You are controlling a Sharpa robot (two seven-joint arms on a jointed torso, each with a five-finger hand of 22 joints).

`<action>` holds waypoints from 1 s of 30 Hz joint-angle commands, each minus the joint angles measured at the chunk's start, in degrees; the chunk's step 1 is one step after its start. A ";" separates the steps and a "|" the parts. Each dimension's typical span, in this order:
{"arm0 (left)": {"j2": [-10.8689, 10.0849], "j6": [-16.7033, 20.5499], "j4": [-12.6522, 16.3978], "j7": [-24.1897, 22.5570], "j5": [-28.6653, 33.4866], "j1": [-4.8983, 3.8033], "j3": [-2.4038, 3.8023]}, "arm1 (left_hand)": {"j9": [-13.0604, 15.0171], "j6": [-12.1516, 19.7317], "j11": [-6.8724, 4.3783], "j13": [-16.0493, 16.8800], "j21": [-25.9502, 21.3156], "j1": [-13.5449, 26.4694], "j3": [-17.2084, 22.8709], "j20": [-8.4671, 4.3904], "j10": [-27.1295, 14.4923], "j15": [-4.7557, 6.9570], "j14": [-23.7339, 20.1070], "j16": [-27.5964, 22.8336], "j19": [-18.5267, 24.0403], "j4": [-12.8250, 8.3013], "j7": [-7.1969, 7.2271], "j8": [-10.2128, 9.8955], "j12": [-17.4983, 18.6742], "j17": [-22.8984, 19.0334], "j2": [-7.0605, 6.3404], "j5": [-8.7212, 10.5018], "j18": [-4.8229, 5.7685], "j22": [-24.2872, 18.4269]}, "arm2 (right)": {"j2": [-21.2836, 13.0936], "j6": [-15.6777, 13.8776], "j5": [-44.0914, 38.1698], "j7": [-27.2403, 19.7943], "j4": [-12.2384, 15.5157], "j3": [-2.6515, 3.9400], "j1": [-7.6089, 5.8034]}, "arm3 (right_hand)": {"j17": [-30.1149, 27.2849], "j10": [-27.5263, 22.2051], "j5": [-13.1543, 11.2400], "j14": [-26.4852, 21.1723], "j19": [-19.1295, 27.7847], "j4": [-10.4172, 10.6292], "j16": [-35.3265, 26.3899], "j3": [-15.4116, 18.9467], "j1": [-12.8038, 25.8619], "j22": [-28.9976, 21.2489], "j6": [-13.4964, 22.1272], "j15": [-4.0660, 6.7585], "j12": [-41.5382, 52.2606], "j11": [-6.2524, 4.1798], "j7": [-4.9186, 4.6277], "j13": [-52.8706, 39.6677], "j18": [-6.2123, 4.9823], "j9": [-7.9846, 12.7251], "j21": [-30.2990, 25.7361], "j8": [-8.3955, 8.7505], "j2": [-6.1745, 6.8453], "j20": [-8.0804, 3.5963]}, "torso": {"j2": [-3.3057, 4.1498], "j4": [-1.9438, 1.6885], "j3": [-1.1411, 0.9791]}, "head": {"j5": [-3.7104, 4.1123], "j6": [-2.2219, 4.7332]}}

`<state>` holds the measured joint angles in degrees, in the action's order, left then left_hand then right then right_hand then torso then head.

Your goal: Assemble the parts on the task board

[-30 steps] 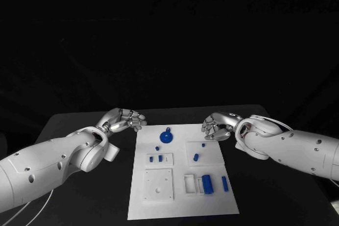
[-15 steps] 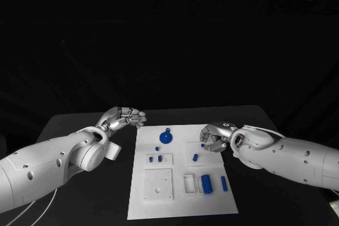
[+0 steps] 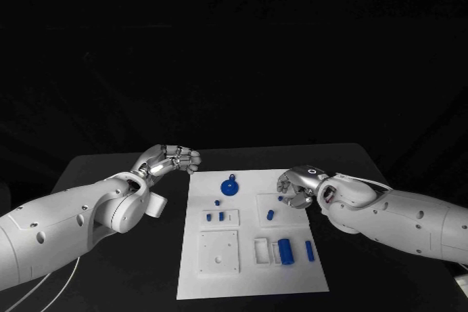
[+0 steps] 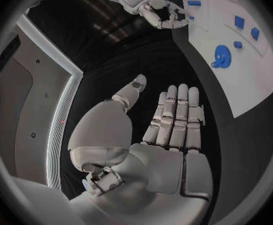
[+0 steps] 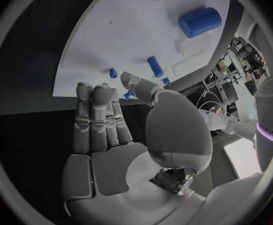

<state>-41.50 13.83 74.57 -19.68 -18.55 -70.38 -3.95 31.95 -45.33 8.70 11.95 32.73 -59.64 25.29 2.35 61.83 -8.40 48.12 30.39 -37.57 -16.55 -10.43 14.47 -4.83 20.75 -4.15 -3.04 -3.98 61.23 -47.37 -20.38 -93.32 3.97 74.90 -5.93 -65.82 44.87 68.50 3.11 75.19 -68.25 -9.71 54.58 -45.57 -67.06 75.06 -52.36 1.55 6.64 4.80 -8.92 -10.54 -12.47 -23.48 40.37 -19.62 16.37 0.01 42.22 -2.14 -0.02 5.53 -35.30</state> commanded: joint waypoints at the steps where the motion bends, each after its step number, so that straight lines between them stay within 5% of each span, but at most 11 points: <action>1: 0.16 -0.92 0.20 -0.73 1.00 -0.04 0.04 | -0.06 -0.16 0.03 -0.06 -0.21 -0.52 -0.33 0.20 0.35 0.07 0.49 -0.25 -0.40 0.12 -0.42 0.29 0.08 0.07 0.01 0.15 -0.54 0.08 | 0.67 -0.12 -1.81 1.03 -0.60 -0.04 0.33 | -0.08 0.73 -0.26 0.02 -0.40 0.23 0.36 -0.47 0.11 0.77 -0.46 0.27 -0.23 -0.11 -0.06 0.03 -2.53 0.01 0.15 -0.07 0.43 -0.27 | -0.03 0.04 -0.01 | -0.01 -0.01; 8: 0.12 -1.08 0.28 -0.63 1.04 -0.04 0.04 | -0.10 -0.19 0.11 -0.16 -0.22 -0.37 -0.40 0.21 0.38 0.08 0.63 -0.34 -0.47 0.21 -0.44 0.31 0.12 0.12 0.14 0.15 -0.55 0.13 | 1.79 -0.41 -2.85 1.61 -1.61 -0.07 1.61 | -0.13 2.04 -0.31 -0.02 -0.59 1.20 0.67 -1.73 -0.04 0.78 -1.30 0.65 0.17 -0.52 0.34 -0.22 -2.53 -0.24 0.25 -0.64 0.24 -0.42 | 0.05 -0.03 -0.02 | -0.12 -0.16; 30: -0.03 -1.47 0.33 -0.12 1.27 -0.04 0.04 | -0.25 0.00 0.24 -0.45 -0.32 -0.10 -0.55 0.22 0.21 0.07 0.77 -0.66 -0.52 0.23 -0.54 0.24 0.33 0.20 0.23 0.15 -0.58 0.24 | 3.54 1.18 -4.79 3.26 -3.20 -0.14 2.32 | -0.25 4.30 -0.32 0.02 -0.98 1.97 1.29 -3.40 -0.51 0.89 -3.13 1.45 0.90 -1.35 1.23 -1.11 -2.53 -0.82 0.65 -1.78 -0.55 -0.62 | -0.01 -0.01 0.02 | -0.17 -0.59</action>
<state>-41.57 13.14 74.73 -19.50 -17.80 -70.38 -3.95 31.80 -45.53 8.70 11.56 32.74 -59.64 25.14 2.57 61.83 -8.39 48.53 29.94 -37.79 -16.41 -10.63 14.47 -4.83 20.86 -4.15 -3.05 -3.51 61.36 -44.09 -21.01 -96.61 6.65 71.58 -5.85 -63.90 44.70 72.42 3.11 75.32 -68.98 -7.83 55.66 -48.72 -67.37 75.05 -55.13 2.58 7.54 3.38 -7.78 -11.68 -12.38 -24.31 40.81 -21.29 16.05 -0.29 42.18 -2.14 0.00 5.36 -35.82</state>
